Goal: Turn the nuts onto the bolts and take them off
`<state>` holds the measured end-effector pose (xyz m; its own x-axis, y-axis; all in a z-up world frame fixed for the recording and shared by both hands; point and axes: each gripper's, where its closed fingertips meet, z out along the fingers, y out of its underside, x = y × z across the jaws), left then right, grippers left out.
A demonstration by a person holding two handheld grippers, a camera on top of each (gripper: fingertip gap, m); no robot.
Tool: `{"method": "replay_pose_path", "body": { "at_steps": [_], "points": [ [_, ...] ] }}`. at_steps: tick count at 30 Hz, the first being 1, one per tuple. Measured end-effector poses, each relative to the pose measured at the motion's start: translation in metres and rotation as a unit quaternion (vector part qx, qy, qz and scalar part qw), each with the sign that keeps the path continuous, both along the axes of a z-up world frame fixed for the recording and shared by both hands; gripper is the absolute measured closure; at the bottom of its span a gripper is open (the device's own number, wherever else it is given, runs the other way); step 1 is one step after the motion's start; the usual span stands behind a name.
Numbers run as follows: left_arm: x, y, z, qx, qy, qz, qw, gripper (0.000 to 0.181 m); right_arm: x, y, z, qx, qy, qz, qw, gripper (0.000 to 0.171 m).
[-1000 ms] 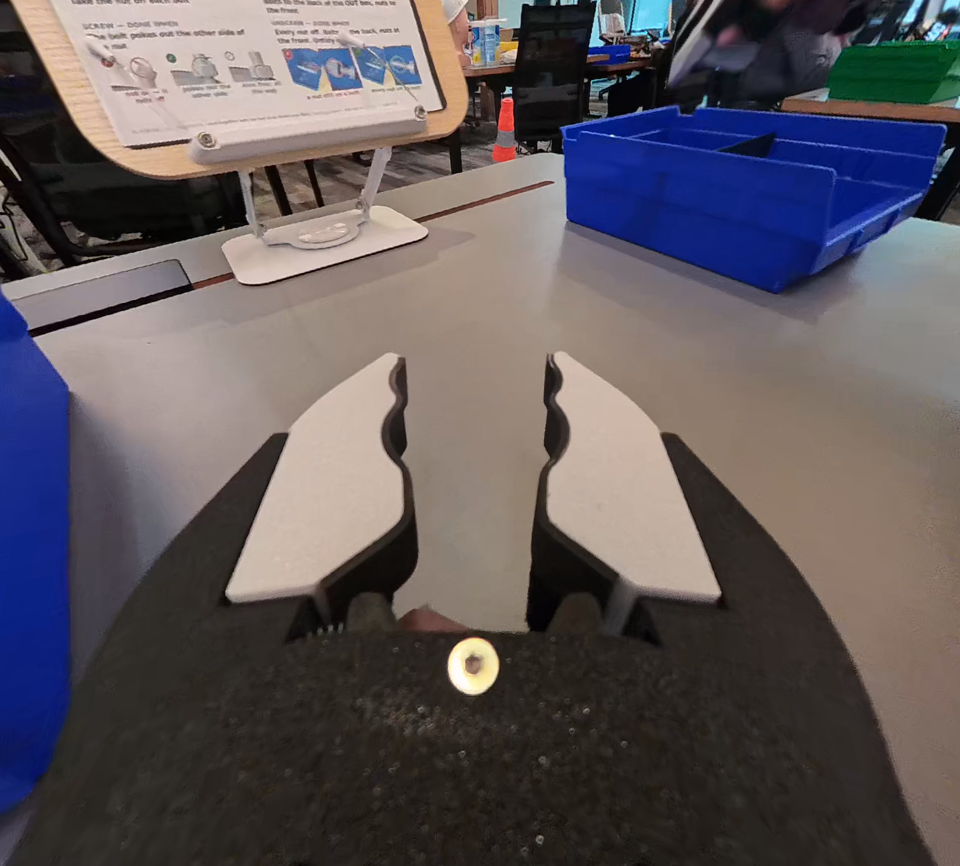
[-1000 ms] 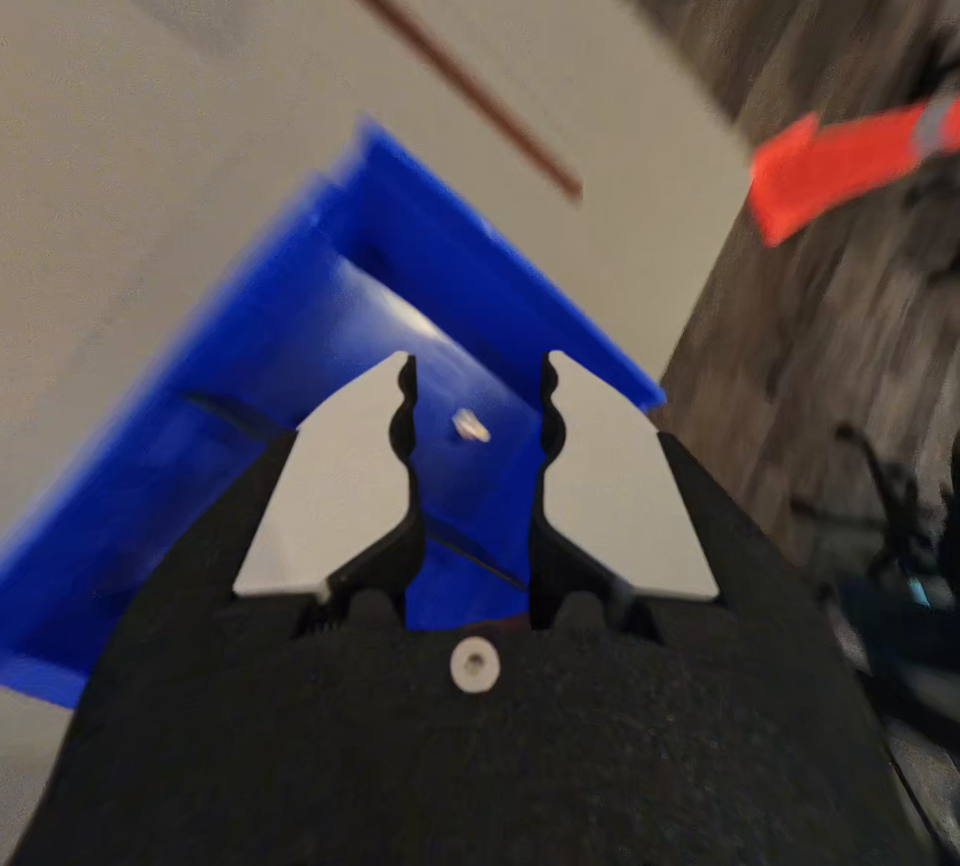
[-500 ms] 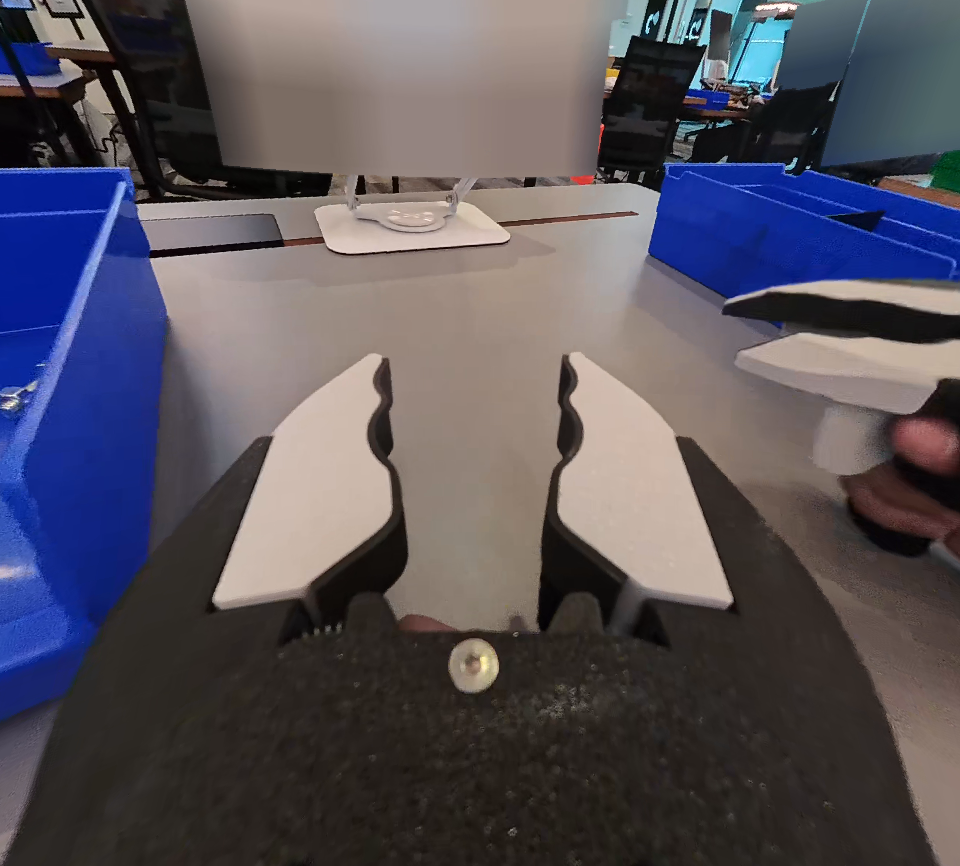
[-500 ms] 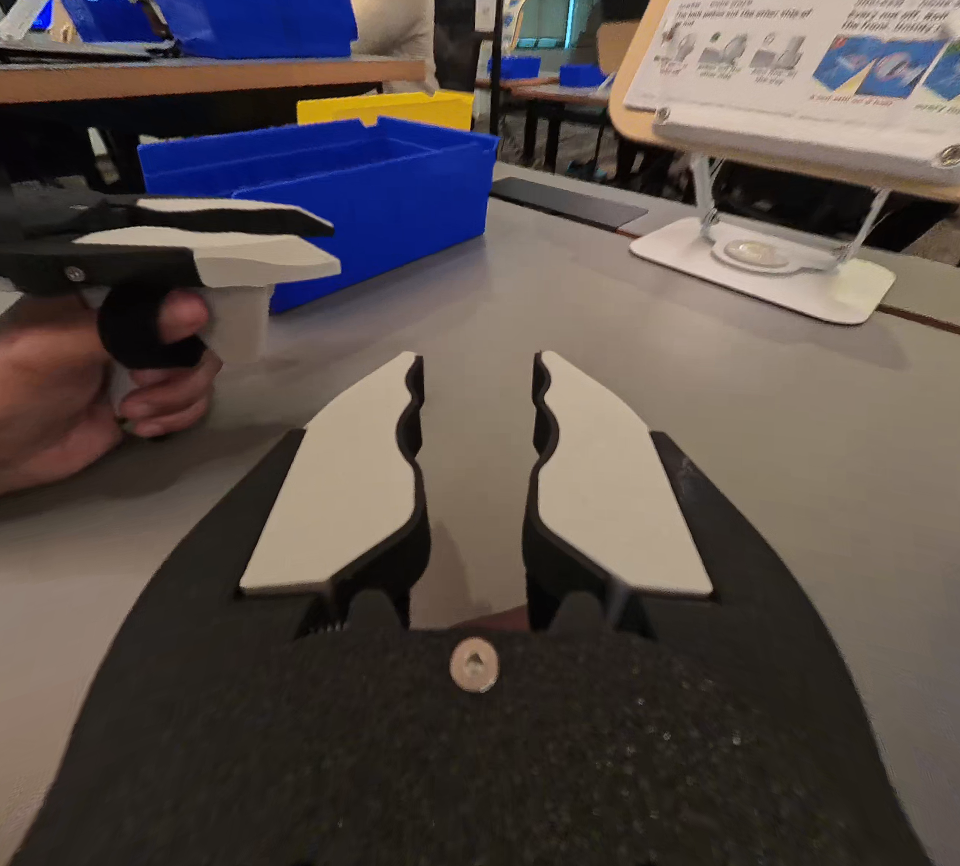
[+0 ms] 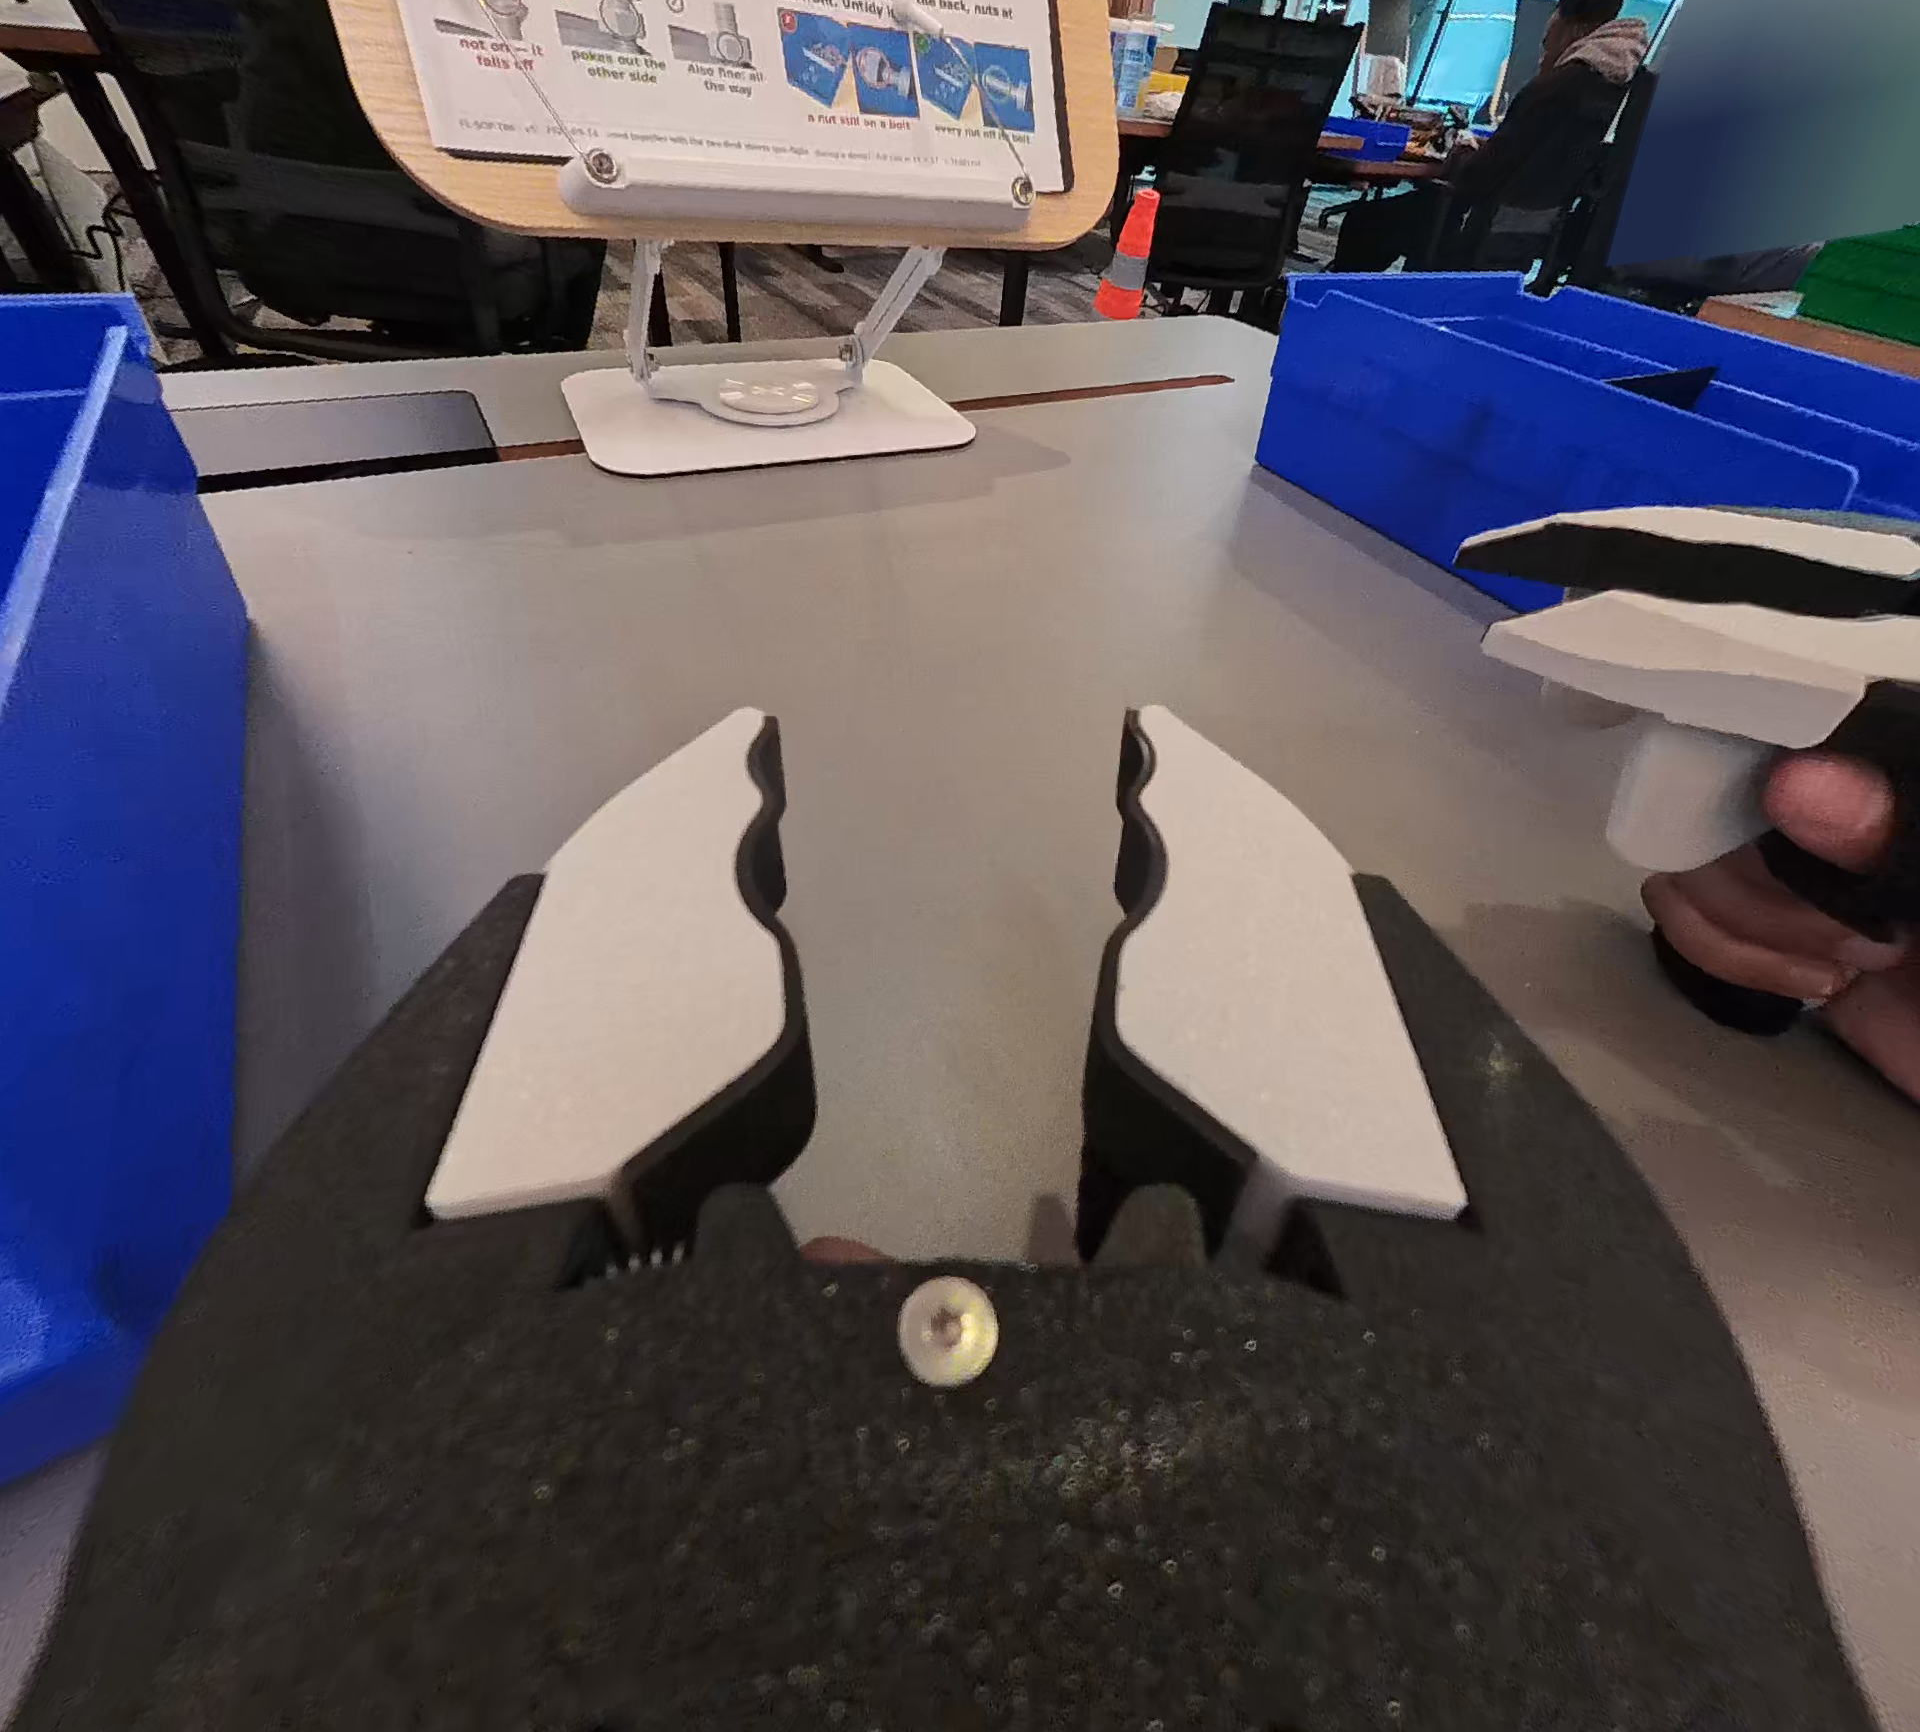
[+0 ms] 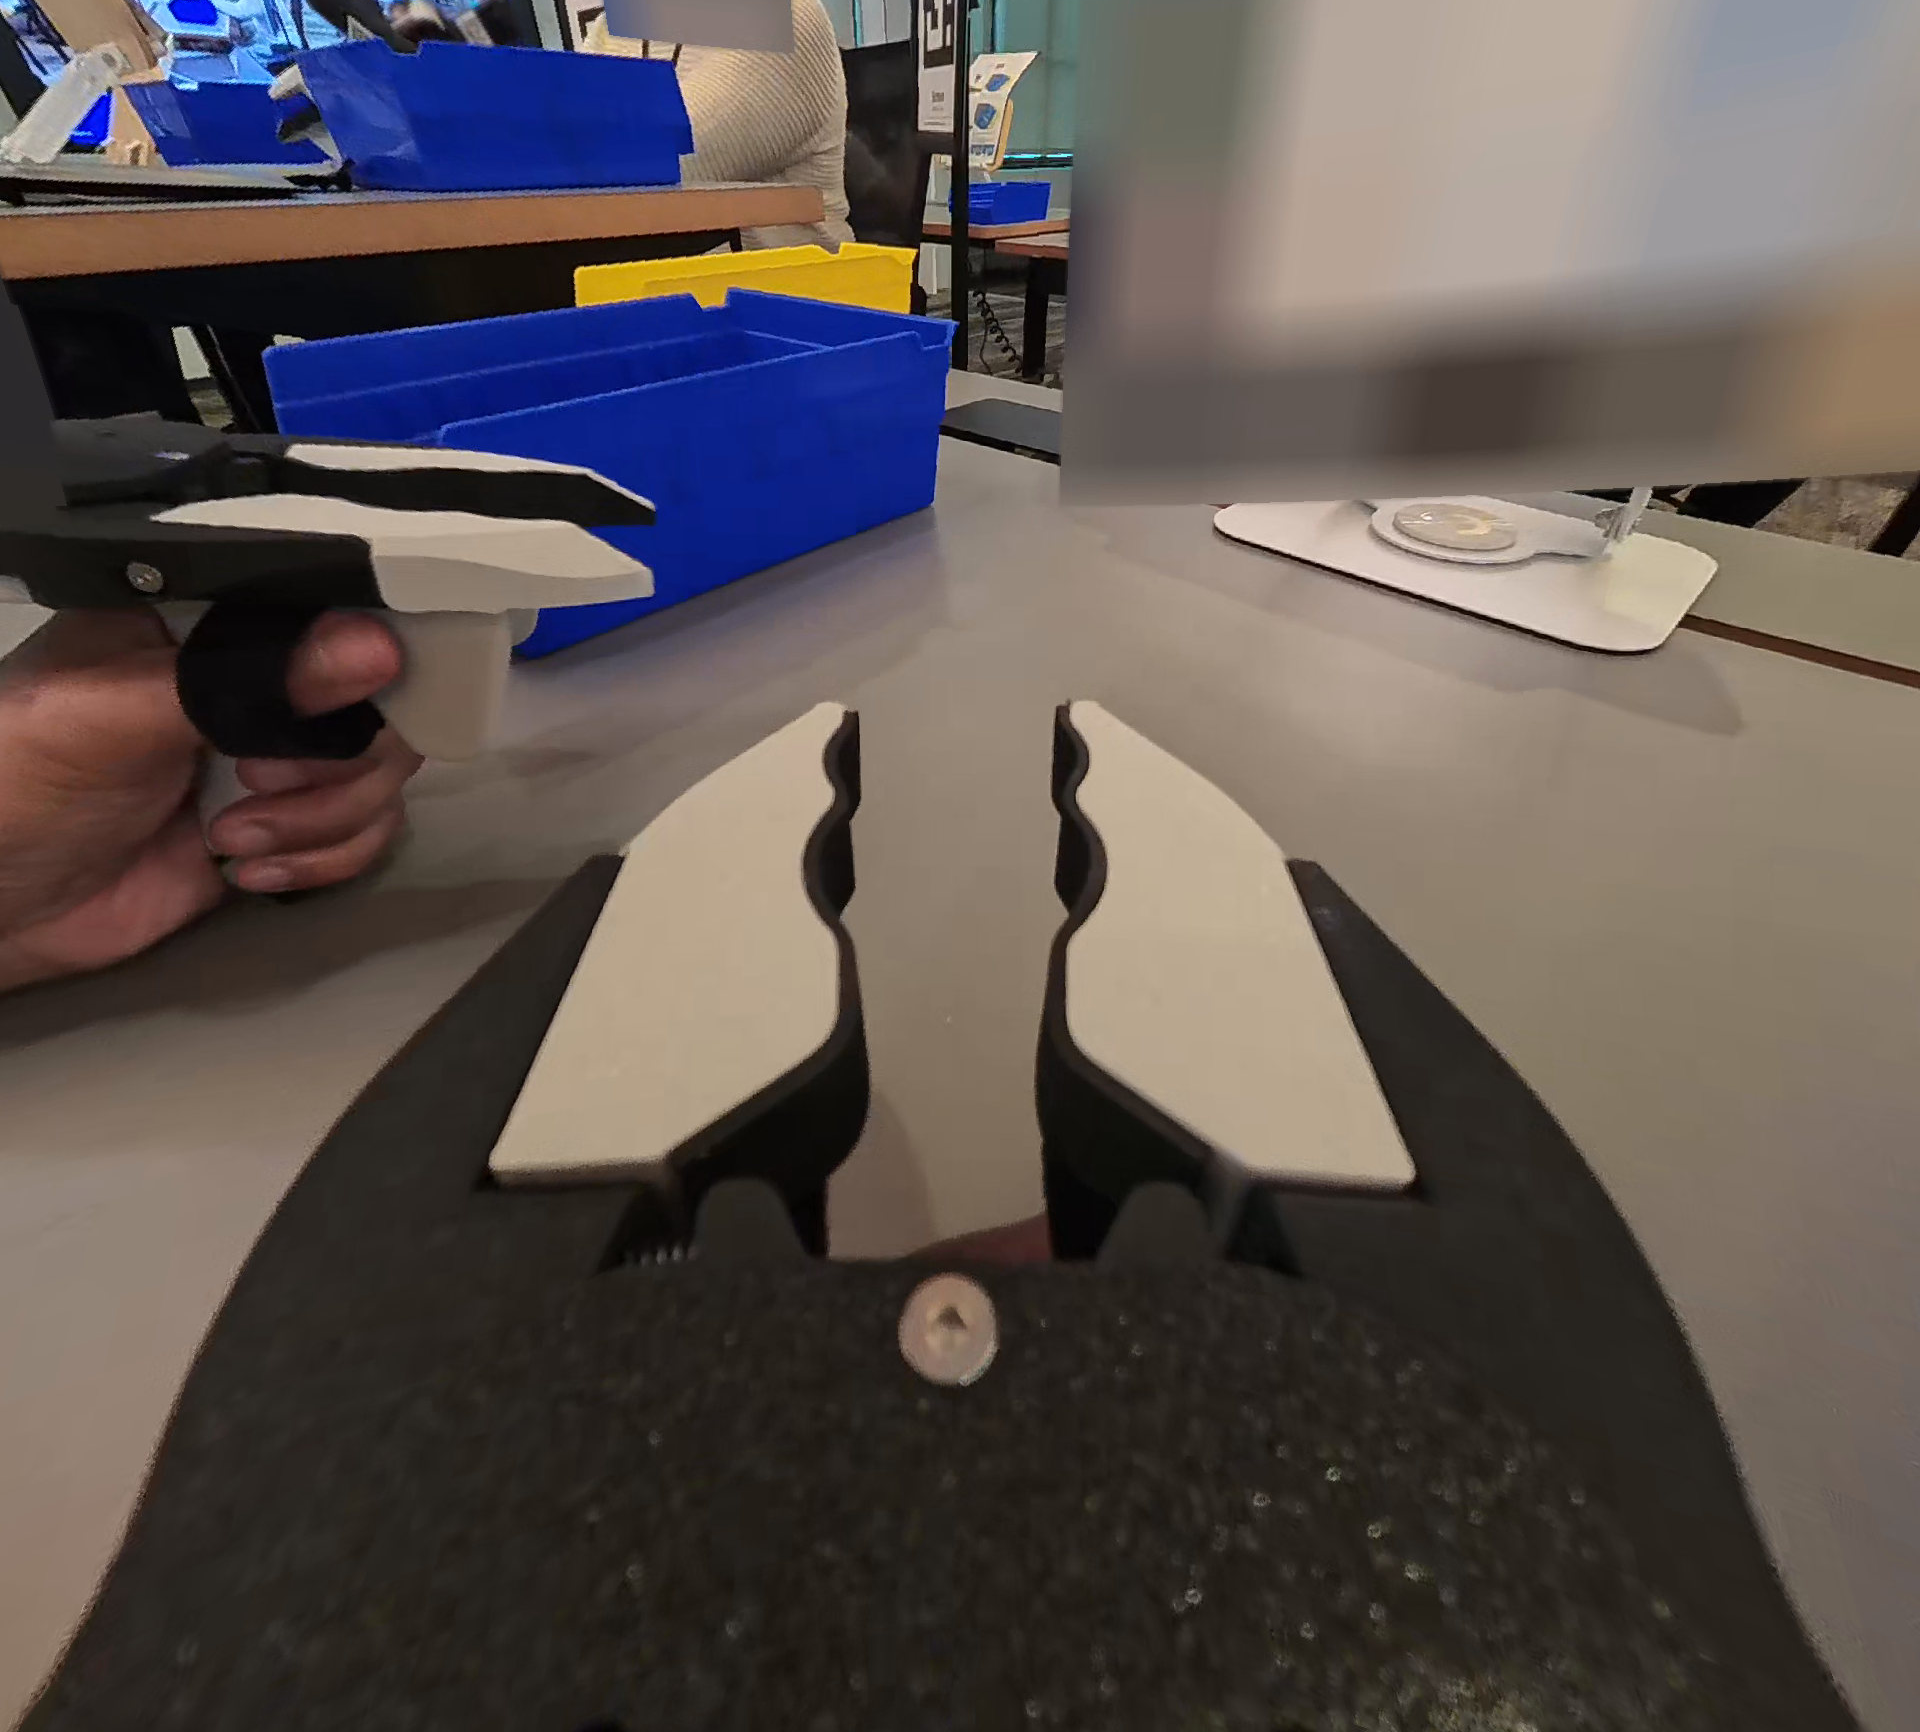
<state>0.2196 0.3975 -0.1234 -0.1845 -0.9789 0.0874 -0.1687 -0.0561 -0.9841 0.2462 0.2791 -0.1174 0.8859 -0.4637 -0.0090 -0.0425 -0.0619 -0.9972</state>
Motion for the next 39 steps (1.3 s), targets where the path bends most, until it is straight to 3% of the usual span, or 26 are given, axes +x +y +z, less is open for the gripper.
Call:
{"method": "replay_pose_path", "body": {
  "at_steps": [4, 6, 9, 12, 16, 18, 24, 30, 34, 39],
  "points": [
    [-0.004, -0.003, 0.002, -0.016, 0.004, -0.009, 1.0, 0.122, -0.001, 0.002, -0.001, -0.009, -0.008, 0.001, 1.0, 0.137],
    [-0.014, -0.002, 0.023, -0.028, 0.004, -0.027, 0.999, 0.122, -0.001, 0.002, -0.001, -0.009, -0.005, 0.002, 1.0, 0.137],
    [-0.025, 0.05, 0.072, 0.048, -0.002, 0.014, 0.999, 0.119, 0.0, 0.001, -0.001, -0.005, 0.003, 0.005, 1.0, 0.137],
    [-0.019, 0.12, 0.094, 0.085, 0.065, 0.028, 0.994, 0.12, 0.0, 0.001, -0.002, -0.004, 0.006, 0.007, 1.0, 0.138],
    [0.014, 0.212, 0.071, 0.138, 0.197, 0.064, 0.968, 0.122, -0.001, 0.001, -0.002, -0.004, 0.006, 0.011, 1.0, 0.139],
    [0.032, 0.235, 0.049, 0.166, 0.253, 0.069, 0.951, 0.121, -0.001, 0.001, -0.001, -0.002, 0.006, 0.011, 1.0, 0.14],
    [0.071, 0.248, -0.021, 0.183, 0.363, 0.045, 0.913, 0.125, -0.001, -0.001, -0.001, 0.004, 0.013, 0.013, 1.0, 0.142],
    [0.068, 0.24, -0.06, 0.147, 0.417, 0.045, 0.896, 0.128, 0.0, -0.001, -0.002, 0.003, 0.018, 0.013, 1.0, 0.143],
    [0.067, 0.268, -0.057, 0.177, 0.425, 0.095, 0.883, 0.127, 0.0, 0.001, -0.004, -0.004, 0.022, 0.014, 1.0, 0.145],
    [0.053, 0.293, -0.048, 0.137, 0.488, 0.096, 0.857, 0.125, 0.0, 0.0, -0.003, 0.0, 0.023, 0.015, 1.0, 0.146]
  ]
}}
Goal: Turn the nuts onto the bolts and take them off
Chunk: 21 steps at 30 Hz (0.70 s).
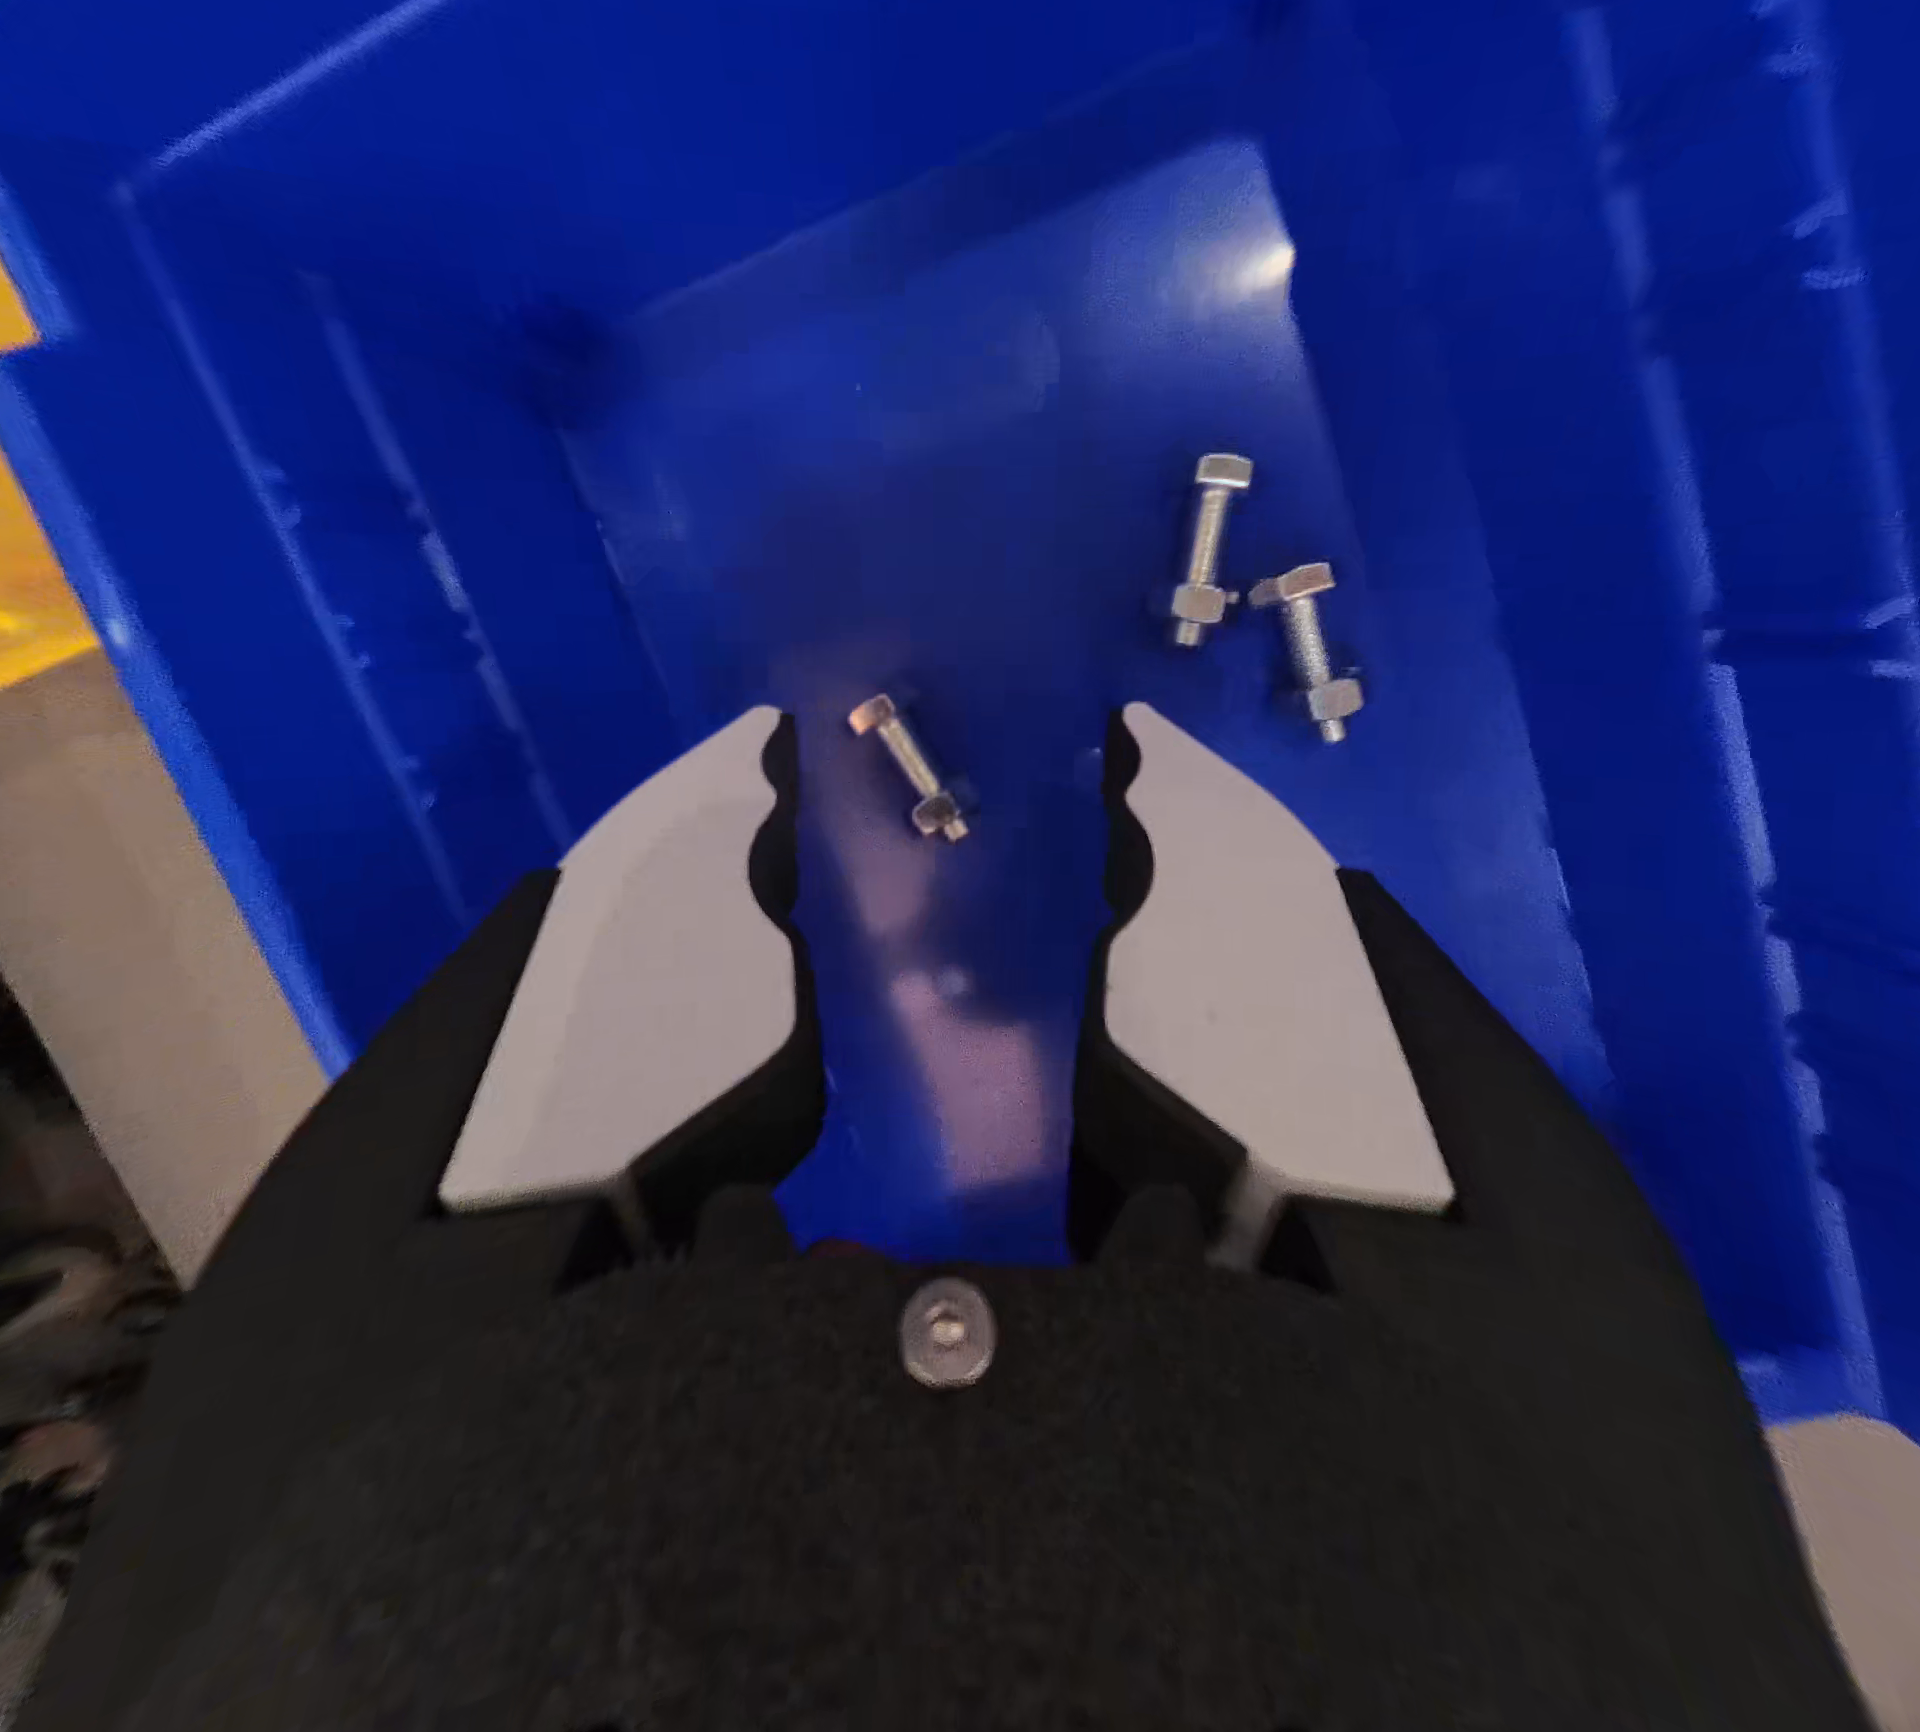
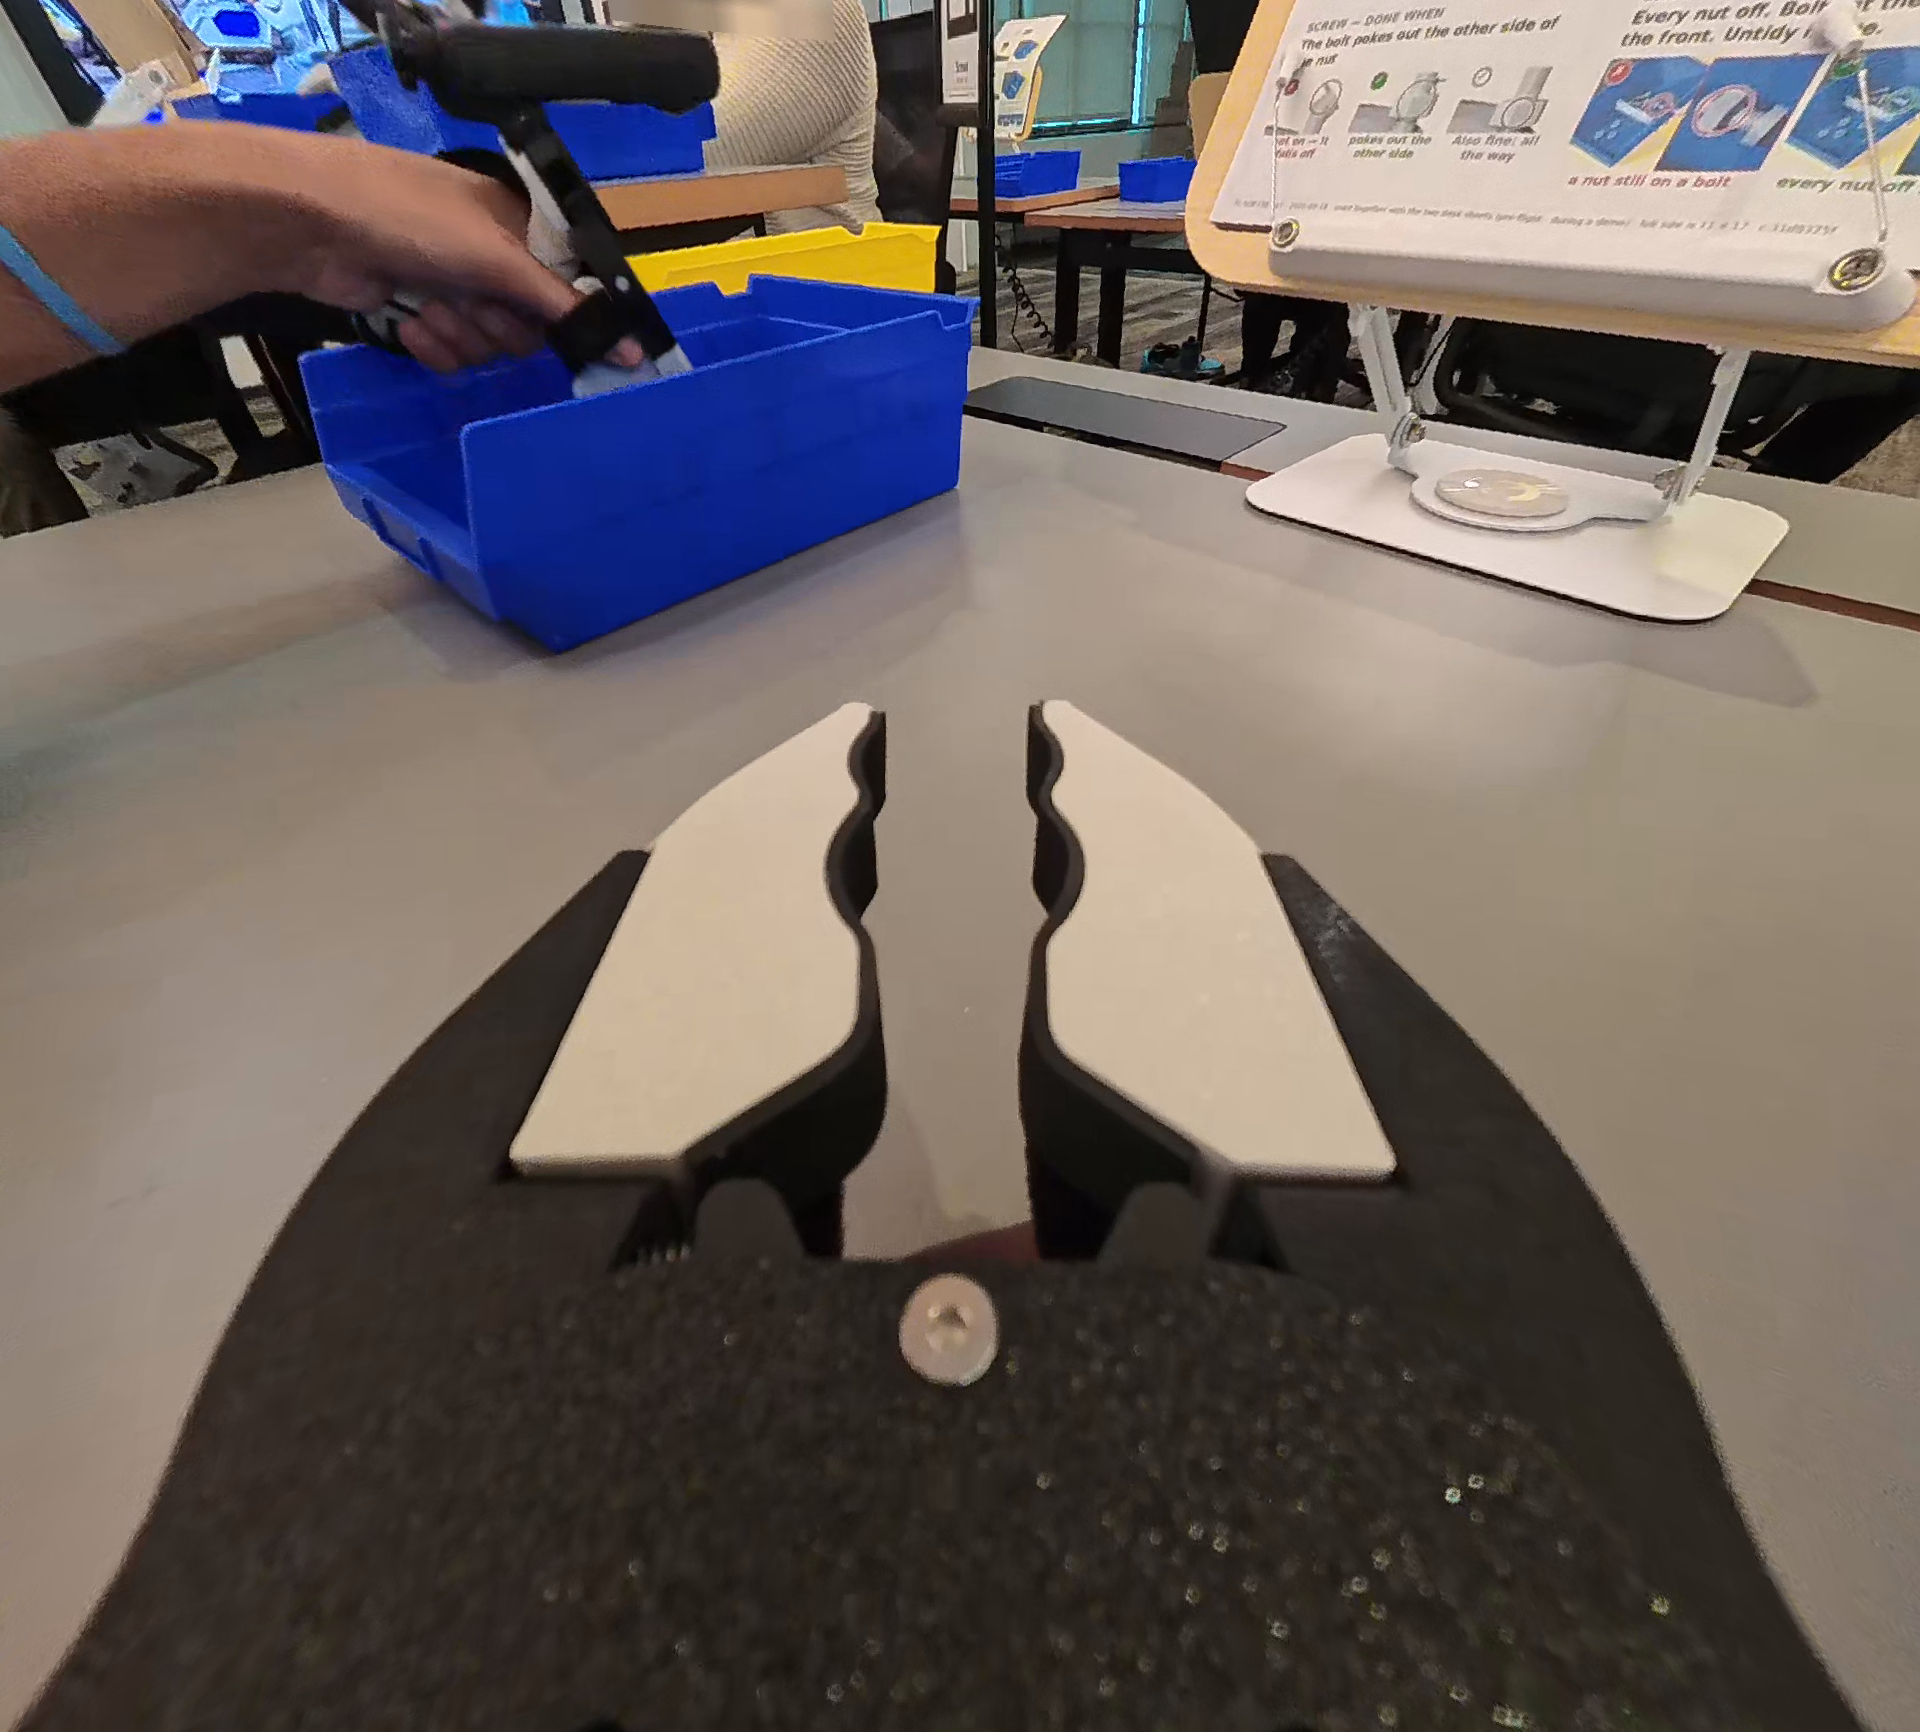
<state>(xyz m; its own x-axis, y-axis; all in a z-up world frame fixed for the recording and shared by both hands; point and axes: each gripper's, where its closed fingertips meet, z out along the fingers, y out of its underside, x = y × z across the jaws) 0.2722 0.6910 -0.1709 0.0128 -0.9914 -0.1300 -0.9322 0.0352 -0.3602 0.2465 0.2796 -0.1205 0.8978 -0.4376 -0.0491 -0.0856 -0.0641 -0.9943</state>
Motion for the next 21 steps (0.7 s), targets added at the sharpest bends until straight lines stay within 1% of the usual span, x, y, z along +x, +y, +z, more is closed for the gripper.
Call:
{"method": "replay_pose_path", "body": {
  "at_steps": [2, 4, 6, 9, 11, 16, 17, 18, 19, 21],
  "points": [
    [-0.005, 0.003, -0.002, -0.018, 0.009, 0.021, 1.0, 0.13, 0.0, 0.0, -0.001, -0.002, 0.002, 0.001, 1.0, 0.146],
    [-0.015, -0.001, -0.009, -0.047, 0.027, 0.031, 0.998, 0.13, 0.0, 0.001, -0.001, -0.004, 0.004, 0.002, 1.0, 0.147],
    [-0.021, -0.002, -0.012, -0.073, 0.014, 0.056, 0.996, 0.131, 0.0, 0.0, -0.001, 0.0, 0.006, 0.003, 1.0, 0.147],
    [-0.027, 0.008, -0.02, -0.072, 0.003, 0.086, 0.994, 0.132, -0.001, 0.0, 0.0, 0.006, 0.008, 0.007, 1.0, 0.147],
    [-0.026, 0.005, -0.026, -0.091, -0.004, 0.1, 0.991, 0.134, -0.002, 0.0, 0.0, 0.008, 0.011, 0.011, 1.0, 0.147],
    [-0.018, 0.012, -0.033, -0.063, -0.014, 0.127, 0.99, 0.135, -0.004, -0.002, 0.001, 0.017, 0.017, 0.017, 1.0, 0.148],
    [-0.018, 0.01, -0.037, -0.063, -0.007, 0.124, 0.99, 0.141, -0.004, -0.003, 0.002, 0.02, 0.02, 0.017, 0.999, 0.148],
    [-0.018, 0.008, -0.044, -0.064, 0.0, 0.12, 0.991, 0.151, -0.003, -0.003, 0.002, 0.022, 0.023, 0.018, 0.999, 0.148],
    [-0.014, 0.009, -0.042, -0.05, -0.016, 0.116, 0.992, 0.165, -0.003, -0.004, 0.002, 0.025, 0.026, 0.018, 0.999, 0.148],
    [-0.014, 0.007, -0.043, -0.034, -0.007, 0.093, 0.995, 0.166, -0.002, -0.005, 0.002, 0.029, 0.031, 0.019, 0.999, 0.148]
  ]
}}
